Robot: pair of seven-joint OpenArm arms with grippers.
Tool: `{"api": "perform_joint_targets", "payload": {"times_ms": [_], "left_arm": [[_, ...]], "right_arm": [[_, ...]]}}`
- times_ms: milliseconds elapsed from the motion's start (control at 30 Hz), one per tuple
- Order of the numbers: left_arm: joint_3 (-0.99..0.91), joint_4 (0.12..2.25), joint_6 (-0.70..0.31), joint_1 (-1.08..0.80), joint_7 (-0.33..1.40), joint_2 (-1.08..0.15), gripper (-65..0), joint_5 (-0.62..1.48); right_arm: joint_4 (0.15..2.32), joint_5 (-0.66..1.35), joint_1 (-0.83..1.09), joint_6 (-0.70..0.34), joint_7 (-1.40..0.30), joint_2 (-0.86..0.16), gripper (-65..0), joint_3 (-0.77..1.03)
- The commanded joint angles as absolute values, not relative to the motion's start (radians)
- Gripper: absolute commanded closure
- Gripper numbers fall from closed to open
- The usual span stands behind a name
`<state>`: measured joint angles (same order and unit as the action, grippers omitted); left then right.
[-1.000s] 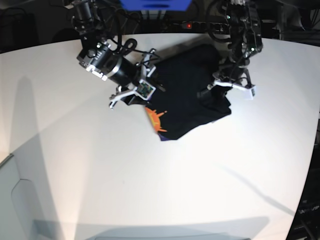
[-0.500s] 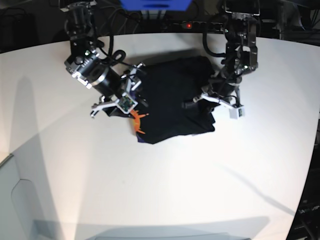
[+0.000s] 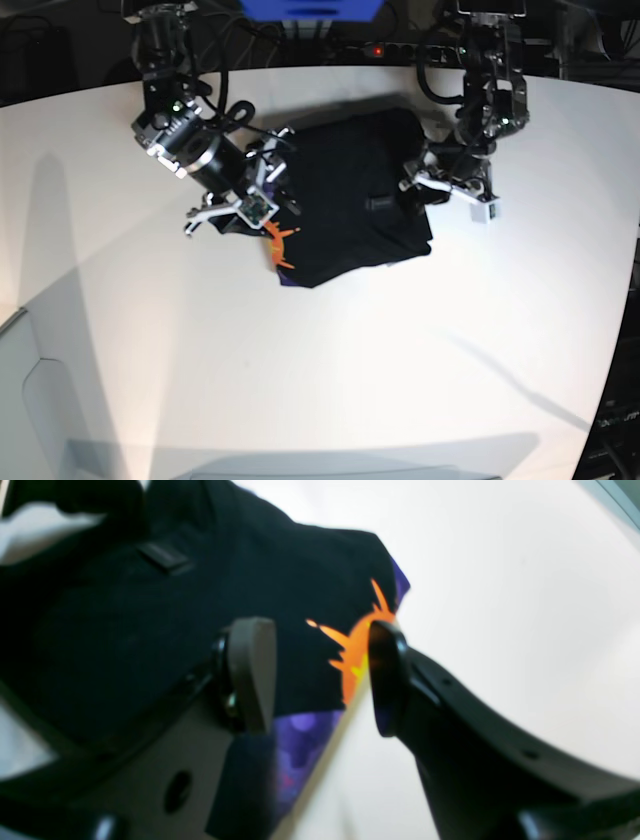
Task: Fold the T-shirt properly
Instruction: 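Push the folded bundle toward the right gripper with the left gripper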
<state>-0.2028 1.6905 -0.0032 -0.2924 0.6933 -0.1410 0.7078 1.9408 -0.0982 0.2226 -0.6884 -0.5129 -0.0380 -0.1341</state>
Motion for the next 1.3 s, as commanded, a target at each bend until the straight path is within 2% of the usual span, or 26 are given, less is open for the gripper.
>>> {"api": "perform_joint_targets", "payload": {"times_ms": [0, 400, 633, 667, 733, 867, 1067, 1267], "left_arm": [[-0.206, 1.709, -0.007, -0.302, 0.677, -0.15, -33.6, 0.717], [-0.196, 1.693, -0.007, -0.274, 0.684, -0.12, -33.7, 0.705], [-0.171, 1.601, -0.012, -0.24, 0.684, -0.116, -32.6, 0.707], [-0.157, 1.587, -0.015, -0.237, 0.684, -0.117, -30.9, 0.707], [-0.134, 1.564, -0.016, -0.222, 0.684, -0.119, -23.4, 0.707], [-0.079, 1.497, -0.016, -0.163, 0.684, -0.14, 0.0, 0.707], [0.156, 1.405, -0.019, -0.018, 0.68, -0.245, 0.0, 0.707], [0.515, 1.336, -0.019, 0.234, 0.674, -0.367, 0.0, 0.705]], "right_arm": [[1.962, -0.085, 0.214, -0.698, -0.489, -0.036, -30.6, -0.133], [1.962, -0.084, 0.214, -0.698, -0.489, -0.036, -30.6, -0.133], [1.962, -0.085, 0.216, -0.698, -0.489, -0.036, -30.6, -0.125], [1.962, -0.085, 0.216, -0.698, -0.489, -0.038, -30.6, -0.125], [1.962, -0.087, 0.216, -0.698, -0.489, -0.041, -30.5, -0.125], [1.963, -0.09, 0.214, -0.698, -0.489, -0.044, -30.2, -0.119], [1.985, -0.085, 0.214, -0.698, -0.486, -0.038, -30.2, -0.025], [1.991, -0.084, 0.188, -0.698, -0.489, -0.035, -30.2, 0.088]]}}
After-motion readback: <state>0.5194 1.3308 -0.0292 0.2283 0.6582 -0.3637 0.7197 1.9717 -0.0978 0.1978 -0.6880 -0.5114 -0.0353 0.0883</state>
